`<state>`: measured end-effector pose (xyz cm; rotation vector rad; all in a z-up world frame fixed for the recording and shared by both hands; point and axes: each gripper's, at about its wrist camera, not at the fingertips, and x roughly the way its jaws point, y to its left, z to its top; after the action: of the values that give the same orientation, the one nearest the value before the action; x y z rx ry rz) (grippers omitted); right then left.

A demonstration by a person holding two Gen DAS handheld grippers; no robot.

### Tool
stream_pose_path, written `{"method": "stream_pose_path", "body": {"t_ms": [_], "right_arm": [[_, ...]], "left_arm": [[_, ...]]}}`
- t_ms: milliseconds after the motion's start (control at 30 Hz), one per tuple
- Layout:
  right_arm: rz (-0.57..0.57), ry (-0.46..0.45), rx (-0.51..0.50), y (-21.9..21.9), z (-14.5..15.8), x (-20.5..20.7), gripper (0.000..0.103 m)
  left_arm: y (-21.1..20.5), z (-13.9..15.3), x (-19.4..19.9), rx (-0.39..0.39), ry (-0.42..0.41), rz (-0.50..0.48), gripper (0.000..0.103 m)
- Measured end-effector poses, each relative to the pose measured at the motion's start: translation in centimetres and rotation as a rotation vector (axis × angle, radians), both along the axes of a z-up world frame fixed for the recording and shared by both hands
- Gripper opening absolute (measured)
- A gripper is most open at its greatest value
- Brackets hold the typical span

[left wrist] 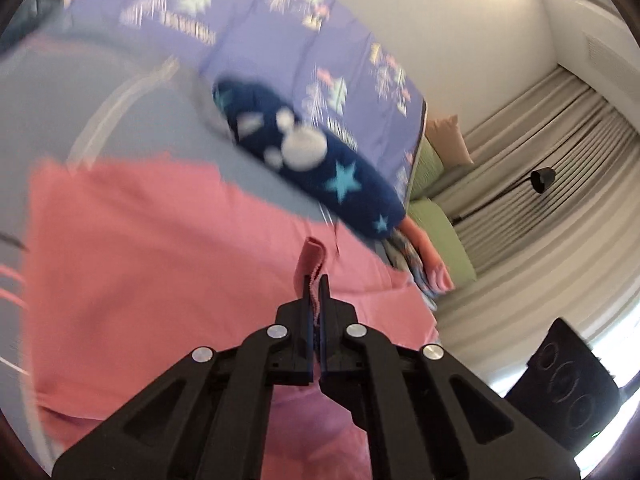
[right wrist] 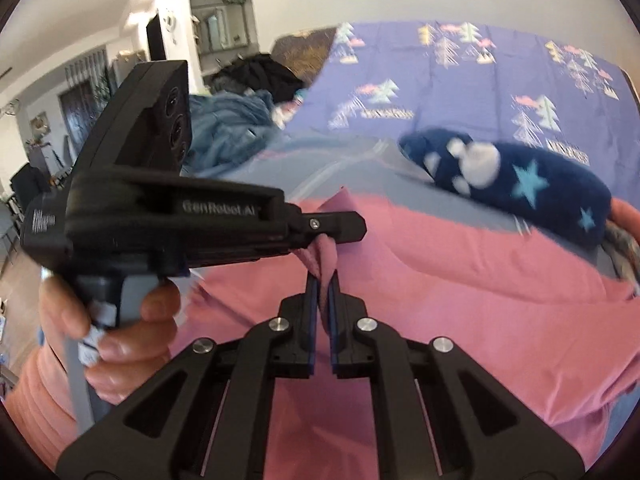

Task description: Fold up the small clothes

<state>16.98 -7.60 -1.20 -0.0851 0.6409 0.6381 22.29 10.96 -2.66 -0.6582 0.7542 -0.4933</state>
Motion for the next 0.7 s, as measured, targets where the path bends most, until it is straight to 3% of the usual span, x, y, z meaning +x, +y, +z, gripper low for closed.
{"method": "stream_pose_path", "body": {"t_ms": [167, 333, 567, 700], "right_arm": [[0.069, 0.002, -0.011, 4.4, 0.1, 0.3, 0.005], [0.108, 0.057, -0.02, 7.2, -1.3, 0.6, 0.006], [0.102, 0.156, -0.006, 6.1, -3.1, 1.2, 0.014], [0.08, 0.172, 0.009, 3.7, -2.8, 1.2, 0.026]], "left_arm": [[3.3, 1.5, -0.6, 0.109, -0.025, 0.063, 0.001], [5.4, -0.4, 0.0, 0.249, 0.067, 0.12, 0.001], [5.3, -2.0, 0.6, 0.401, 0.128, 0.167, 0.001], [5.4, -1.7, 0.3, 0.408, 0.114, 0.159, 0.001]]}}
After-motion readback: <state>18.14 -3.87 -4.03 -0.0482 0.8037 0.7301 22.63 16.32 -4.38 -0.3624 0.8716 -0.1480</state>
